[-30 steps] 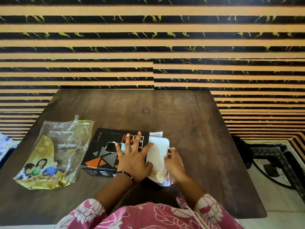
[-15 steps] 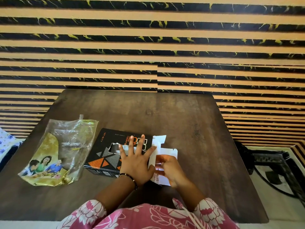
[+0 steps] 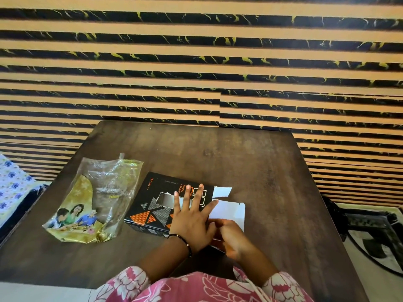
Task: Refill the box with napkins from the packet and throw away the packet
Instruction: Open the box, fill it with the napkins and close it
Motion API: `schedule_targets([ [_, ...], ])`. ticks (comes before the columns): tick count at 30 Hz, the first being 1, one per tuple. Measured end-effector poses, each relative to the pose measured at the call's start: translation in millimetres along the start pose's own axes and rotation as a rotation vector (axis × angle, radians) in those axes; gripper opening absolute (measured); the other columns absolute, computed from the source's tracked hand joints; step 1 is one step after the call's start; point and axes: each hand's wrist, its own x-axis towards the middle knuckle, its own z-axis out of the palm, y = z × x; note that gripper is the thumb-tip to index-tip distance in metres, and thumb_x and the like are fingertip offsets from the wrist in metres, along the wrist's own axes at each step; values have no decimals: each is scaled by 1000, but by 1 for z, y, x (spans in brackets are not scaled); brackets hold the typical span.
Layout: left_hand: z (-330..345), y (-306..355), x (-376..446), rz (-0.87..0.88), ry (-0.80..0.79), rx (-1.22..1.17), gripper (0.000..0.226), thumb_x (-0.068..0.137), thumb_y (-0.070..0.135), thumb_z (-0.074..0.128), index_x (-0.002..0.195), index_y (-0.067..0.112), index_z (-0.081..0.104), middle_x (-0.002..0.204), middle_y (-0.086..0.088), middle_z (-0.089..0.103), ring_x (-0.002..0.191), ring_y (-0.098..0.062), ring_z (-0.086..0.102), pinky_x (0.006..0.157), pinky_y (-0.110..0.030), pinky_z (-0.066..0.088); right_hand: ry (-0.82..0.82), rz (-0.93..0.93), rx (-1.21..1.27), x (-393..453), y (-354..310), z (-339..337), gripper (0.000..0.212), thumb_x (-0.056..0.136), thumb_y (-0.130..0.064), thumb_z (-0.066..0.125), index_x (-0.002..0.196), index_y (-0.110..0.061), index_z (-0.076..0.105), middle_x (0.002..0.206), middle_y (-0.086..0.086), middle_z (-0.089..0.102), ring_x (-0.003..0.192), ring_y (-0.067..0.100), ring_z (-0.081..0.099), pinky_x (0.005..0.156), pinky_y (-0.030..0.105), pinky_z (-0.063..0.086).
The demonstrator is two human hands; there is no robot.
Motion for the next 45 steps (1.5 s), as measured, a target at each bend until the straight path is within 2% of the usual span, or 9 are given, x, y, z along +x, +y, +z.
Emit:
schedule_targets([
  [3,1,0,-1,4,4,-18,57,86,57,24,140,45,9,156,-6,-15,140,-36,-20,110,-58,-17,24,-18,-69,0,2,0,34,96,-12,34,106,-8,66,101,15,70,91,26,68,70,33,57],
  [7,2,-1,2,-11,10,-31,54,88,56,23,139,46,9,156,-5,-13,141,-36,-19,111,-58,-15,-42,37,-58,1,7,10,36,98,-22,33,108,-8,64,104,12,69,98,24,65,93,41,50],
  [12,1,-2,2,-13,-3,-47,56,84,52,10,140,46,6,156,-5,-13,141,-36,-18,111,-57,-14,-61,4,-8,3,5,-7,28,96,-8,37,108,-11,62,101,12,69,90,23,67,65,29,56],
  [18,-1,0,3,-36,-7,-51,68,78,51,-3,143,34,-8,157,-4,-12,141,-34,-19,112,-53,-14,-163,-130,-136,4,15,-1,28,98,-11,37,106,-25,60,100,-2,68,91,13,65,72,24,56],
  [25,1,-3,3,-7,-12,-48,79,80,61,8,145,19,-6,156,-5,-13,141,-34,-18,112,-53,-14,358,-557,-511,31,-5,-20,53,88,-3,45,135,-26,36,139,5,40,114,22,49,94,41,47],
  [28,-2,-9,3,43,-59,-68,98,71,76,7,145,13,-6,155,-6,-16,140,-31,-22,111,-56,-15,294,-538,-486,41,-19,-28,69,86,-5,50,142,-35,23,144,3,35,119,24,47,92,45,51],
  [33,-7,-12,-2,119,-117,-30,125,54,93,19,144,12,-13,149,-3,-28,138,-27,-28,109,-59,-18,196,-518,-400,49,-11,-37,53,88,-5,53,127,-37,41,123,-3,47,106,17,52,79,33,56],
  [42,-8,8,20,25,-108,63,75,88,41,39,144,24,-9,155,-14,-14,140,-43,-12,111,-64,-3,98,-665,-686,33,19,-38,46,90,12,36,131,-8,42,122,-3,45,107,9,49,87,5,42],
  [45,-9,14,23,16,-124,82,65,89,32,39,143,35,3,154,-13,-20,138,-46,-16,108,-65,-6,69,-733,-783,39,23,-36,53,90,10,40,131,-23,35,134,-3,37,129,19,39,111,28,33],
])
